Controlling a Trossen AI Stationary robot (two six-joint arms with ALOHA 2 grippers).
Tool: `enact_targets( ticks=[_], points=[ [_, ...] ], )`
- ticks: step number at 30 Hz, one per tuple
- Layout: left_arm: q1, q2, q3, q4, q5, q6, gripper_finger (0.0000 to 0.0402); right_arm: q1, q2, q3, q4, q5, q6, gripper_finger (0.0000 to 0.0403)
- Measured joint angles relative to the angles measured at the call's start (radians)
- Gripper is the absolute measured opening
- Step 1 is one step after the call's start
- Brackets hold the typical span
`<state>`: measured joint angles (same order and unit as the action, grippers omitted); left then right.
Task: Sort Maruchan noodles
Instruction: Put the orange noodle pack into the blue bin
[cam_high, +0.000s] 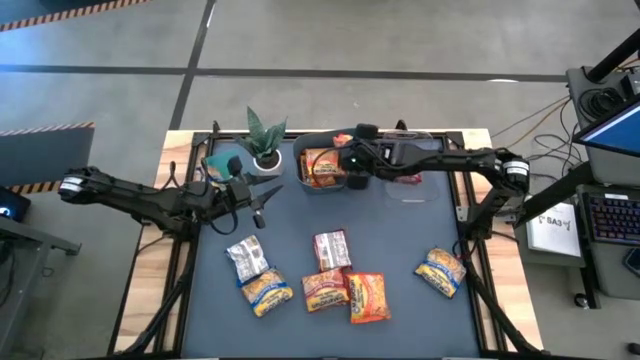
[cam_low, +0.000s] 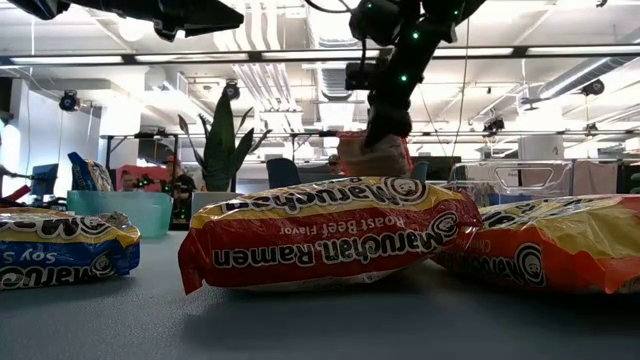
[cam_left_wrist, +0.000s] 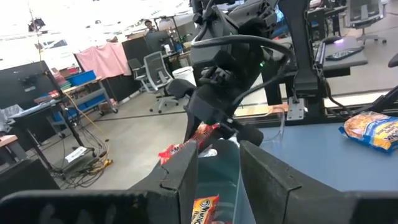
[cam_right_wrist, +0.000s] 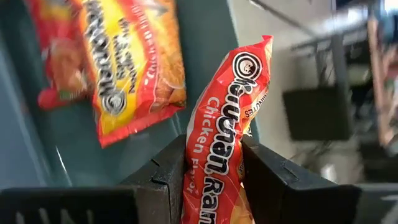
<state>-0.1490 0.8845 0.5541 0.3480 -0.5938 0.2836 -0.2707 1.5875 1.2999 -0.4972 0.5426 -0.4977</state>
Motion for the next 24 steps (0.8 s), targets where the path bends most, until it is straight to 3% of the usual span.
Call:
enact_targets(
  ticks=[3, 6, 24],
  points=[
    [0.000, 0.000, 0.000, -0.001, 0.000, 0.000, 0.0103, 0.000, -0.003, 0.000, -0.003, 0.001, -0.141, 0.0120],
    [0.000, 0.000, 0.000, -0.008, 0.000, 0.000, 0.0103, -0.010, -0.001, 0.000, -0.002, 0.001, -0.179, 0.0120],
    [0.000, 0.000, 0.000, -0.012, 0.000, 0.000, 0.0103, -0.031, 0.000, 0.000, -0.003, -0.031, -0.072, 0.0121]
  ],
)
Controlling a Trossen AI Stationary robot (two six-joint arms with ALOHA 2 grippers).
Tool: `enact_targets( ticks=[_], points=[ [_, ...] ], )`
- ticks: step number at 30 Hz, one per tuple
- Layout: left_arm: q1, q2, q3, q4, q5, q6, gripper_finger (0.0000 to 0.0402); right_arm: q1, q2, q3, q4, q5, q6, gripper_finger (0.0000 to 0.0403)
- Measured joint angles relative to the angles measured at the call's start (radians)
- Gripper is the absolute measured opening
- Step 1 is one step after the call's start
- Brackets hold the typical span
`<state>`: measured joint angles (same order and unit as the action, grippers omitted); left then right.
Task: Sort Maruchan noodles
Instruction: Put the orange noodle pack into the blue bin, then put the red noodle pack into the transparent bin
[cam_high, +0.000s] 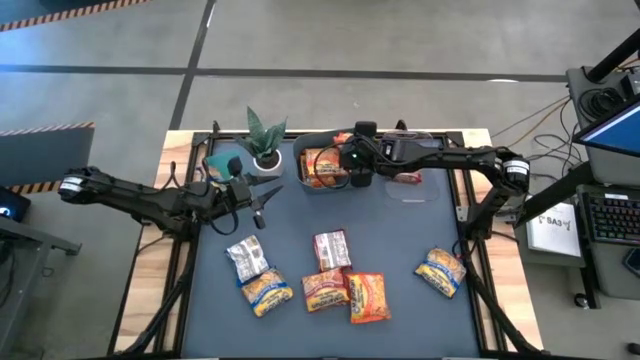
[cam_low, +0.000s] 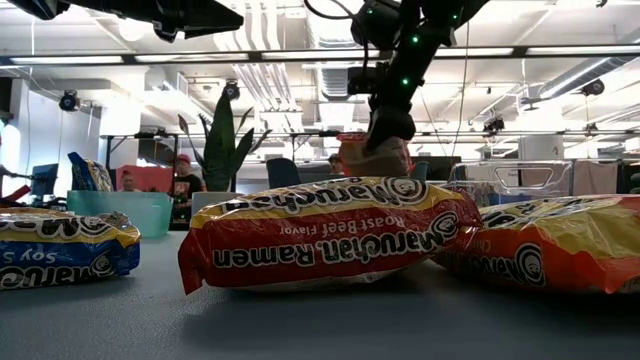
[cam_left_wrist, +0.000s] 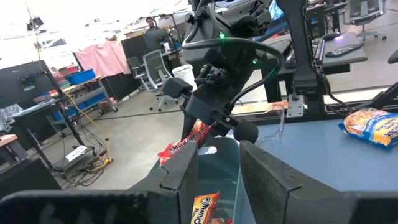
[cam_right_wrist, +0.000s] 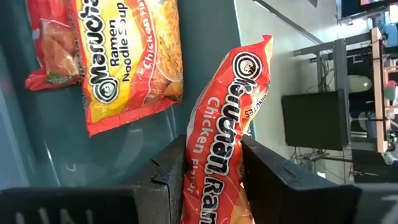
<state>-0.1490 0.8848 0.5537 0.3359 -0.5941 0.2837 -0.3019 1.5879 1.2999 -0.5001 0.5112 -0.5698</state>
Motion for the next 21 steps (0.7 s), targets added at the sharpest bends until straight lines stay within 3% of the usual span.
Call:
enact_targets(
  ticks=[10, 21],
  points=[
    [0.000, 0.000, 0.000, 0.000, 0.000, 0.000, 0.0103, 0.000, 0.000, 0.000, 0.012, -0.015, 0.069, 0.0121],
    [0.000, 0.000, 0.000, 0.000, 0.000, -0.004, 0.0103, 0.000, 0.000, 0.000, 0.011, -0.021, 0.111, 0.0155]
  ],
)
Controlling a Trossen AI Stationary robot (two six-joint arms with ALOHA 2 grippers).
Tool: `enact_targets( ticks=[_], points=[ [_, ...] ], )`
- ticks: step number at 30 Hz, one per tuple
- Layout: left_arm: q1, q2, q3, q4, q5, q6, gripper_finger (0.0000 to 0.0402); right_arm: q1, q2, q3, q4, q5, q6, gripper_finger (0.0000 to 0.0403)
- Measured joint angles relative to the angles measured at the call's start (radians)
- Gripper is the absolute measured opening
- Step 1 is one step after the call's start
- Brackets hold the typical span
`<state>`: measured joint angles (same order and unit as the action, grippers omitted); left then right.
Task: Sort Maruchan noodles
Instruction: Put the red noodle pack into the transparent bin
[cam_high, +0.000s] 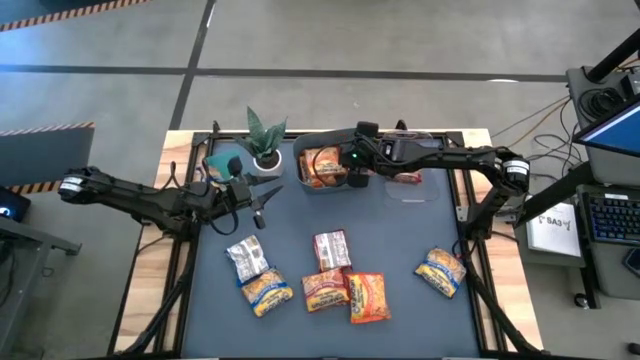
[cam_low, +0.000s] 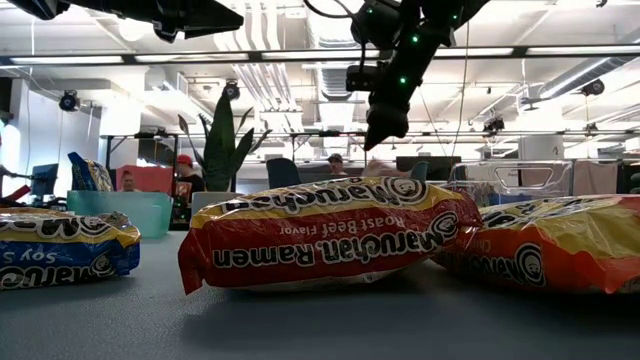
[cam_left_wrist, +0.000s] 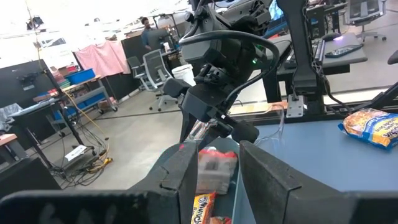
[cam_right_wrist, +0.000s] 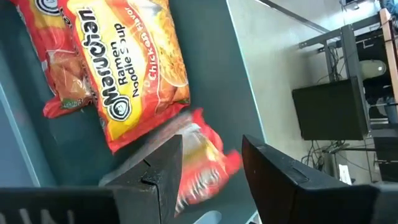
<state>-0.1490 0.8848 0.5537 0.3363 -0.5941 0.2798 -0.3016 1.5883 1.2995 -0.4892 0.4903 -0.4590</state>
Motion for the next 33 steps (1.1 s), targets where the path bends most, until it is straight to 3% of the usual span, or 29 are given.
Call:
enact_targets(
  ticks=[6, 16, 22, 29, 33],
  points=[
    [0.000, 0.000, 0.000, 0.000, 0.000, 0.000, 0.0103, 0.000, 0.000, 0.000, 0.004, 0.001, 0.073, 0.0155],
    [0.000, 0.000, 0.000, 0.000, 0.000, 0.000, 0.0103, 0.000, -0.003, 0.129, 0.000, 0.014, 0.424, 0.0146],
    [0.000, 0.000, 0.000, 0.000, 0.000, -0.006, 0.0103, -0.006, -0.008, 0.250, 0.004, 0.054, 0.449, 0.0095],
    [-0.001, 0.000, 0.000, -0.003, 0.001, -0.060, 0.0103, 0.043, -0.023, 0.275, -0.101, -0.233, 0.504, 0.0015],
    [-0.002, 0.000, 0.000, -0.022, 0.008, -0.125, 0.0103, 0.131, -0.056, 0.243, -0.195, -0.253, 0.551, 0.0011]
  ],
)
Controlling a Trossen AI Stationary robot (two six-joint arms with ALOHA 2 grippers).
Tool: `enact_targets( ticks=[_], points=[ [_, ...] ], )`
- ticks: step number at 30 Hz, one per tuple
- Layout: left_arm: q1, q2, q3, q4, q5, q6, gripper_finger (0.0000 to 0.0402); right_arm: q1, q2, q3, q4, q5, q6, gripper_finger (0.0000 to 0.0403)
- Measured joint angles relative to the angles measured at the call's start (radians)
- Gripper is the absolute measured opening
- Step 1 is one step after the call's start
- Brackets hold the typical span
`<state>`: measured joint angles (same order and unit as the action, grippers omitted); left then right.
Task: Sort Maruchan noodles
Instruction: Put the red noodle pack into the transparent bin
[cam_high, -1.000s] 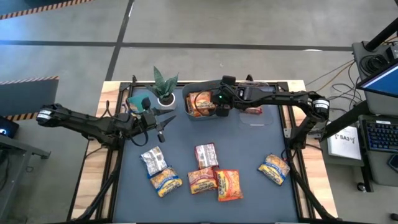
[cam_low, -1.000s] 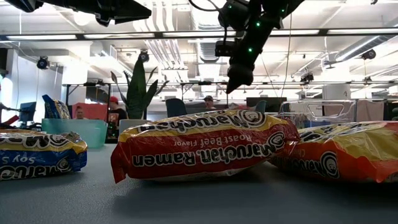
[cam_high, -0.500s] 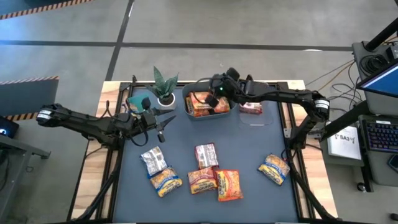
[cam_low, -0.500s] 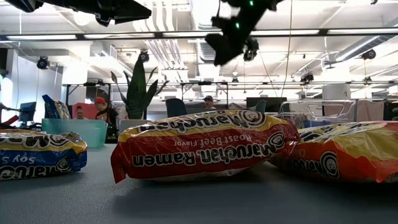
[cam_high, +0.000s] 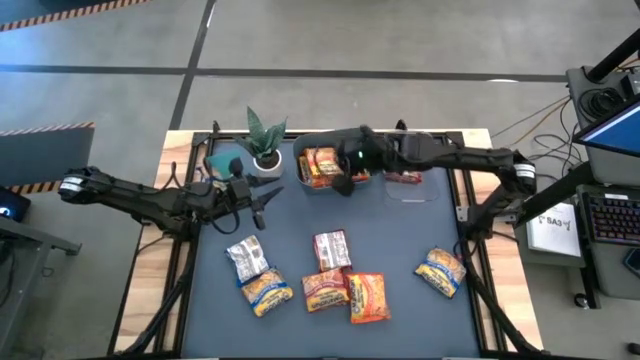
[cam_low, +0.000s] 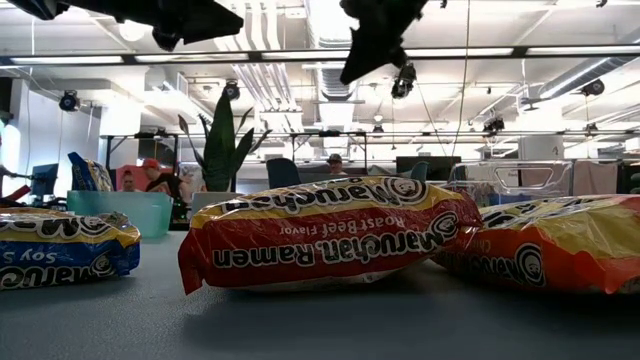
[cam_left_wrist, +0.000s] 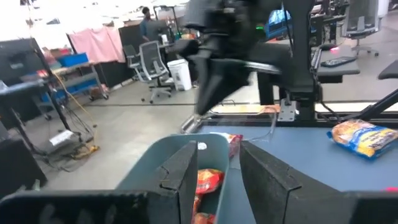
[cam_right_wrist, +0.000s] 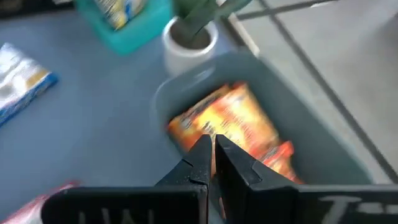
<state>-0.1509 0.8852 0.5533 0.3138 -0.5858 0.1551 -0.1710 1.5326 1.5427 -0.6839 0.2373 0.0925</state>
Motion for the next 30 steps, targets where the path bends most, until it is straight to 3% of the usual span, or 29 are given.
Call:
enact_targets(
  ticks=[8, 15, 25, 30],
  points=[
    [-0.016, 0.026, 0.000, -0.088, 0.136, -0.215, 0.0103, 0.246, -0.104, -0.189, -0.005, 0.074, 0.212, 0.0011],
    [-0.091, 0.188, 0.008, -0.085, 0.169, -0.363, 0.0103, 0.401, -0.141, -0.356, 0.050, 0.077, 0.447, 0.0011],
    [-0.194, 0.516, 0.161, -0.099, 0.170, -0.389, 0.0103, 0.492, -0.143, -0.552, 0.262, 0.048, 0.683, 0.0011],
    [-0.209, 0.628, 0.167, -0.123, 0.170, -0.414, 0.0103, 0.512, -0.139, -0.653, 0.412, 0.018, 0.856, 0.0011]
  ],
)
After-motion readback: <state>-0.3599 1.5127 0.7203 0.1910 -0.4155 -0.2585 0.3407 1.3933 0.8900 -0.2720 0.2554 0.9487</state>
